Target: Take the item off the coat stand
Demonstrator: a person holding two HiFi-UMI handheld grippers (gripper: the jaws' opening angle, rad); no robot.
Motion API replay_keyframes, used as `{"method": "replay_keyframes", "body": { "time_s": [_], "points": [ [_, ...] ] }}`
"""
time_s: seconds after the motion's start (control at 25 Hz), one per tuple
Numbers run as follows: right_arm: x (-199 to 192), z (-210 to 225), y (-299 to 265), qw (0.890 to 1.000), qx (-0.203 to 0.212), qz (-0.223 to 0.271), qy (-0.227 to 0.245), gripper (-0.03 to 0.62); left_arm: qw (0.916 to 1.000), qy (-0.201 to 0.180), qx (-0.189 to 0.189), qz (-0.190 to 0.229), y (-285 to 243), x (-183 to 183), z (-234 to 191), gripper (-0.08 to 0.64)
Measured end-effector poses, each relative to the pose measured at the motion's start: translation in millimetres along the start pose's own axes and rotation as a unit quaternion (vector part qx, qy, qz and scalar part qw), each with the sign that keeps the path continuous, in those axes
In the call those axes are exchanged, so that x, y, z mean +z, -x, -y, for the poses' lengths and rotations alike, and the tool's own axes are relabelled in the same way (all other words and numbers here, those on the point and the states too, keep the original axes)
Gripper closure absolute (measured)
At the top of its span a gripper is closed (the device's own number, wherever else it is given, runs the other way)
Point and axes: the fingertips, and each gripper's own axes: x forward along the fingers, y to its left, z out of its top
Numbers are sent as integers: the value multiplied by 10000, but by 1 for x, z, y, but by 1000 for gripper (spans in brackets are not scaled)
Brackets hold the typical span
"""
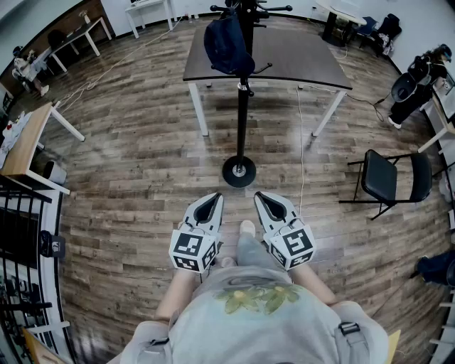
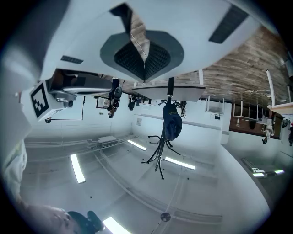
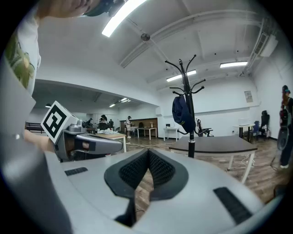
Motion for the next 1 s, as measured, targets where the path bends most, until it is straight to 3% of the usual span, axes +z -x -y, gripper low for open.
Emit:
{"method": "replay_keyframes", "body": {
  "time_s": [0.64,1.0],
  "points": [
    [24,52,-49,9998,-4,157,111,586,9997,10,196,152,-56,30,-32,543],
    [40,91,-92,9993,238,243,168,584,9988,-71,332,341,-108,56,-57,543]
  ]
}}
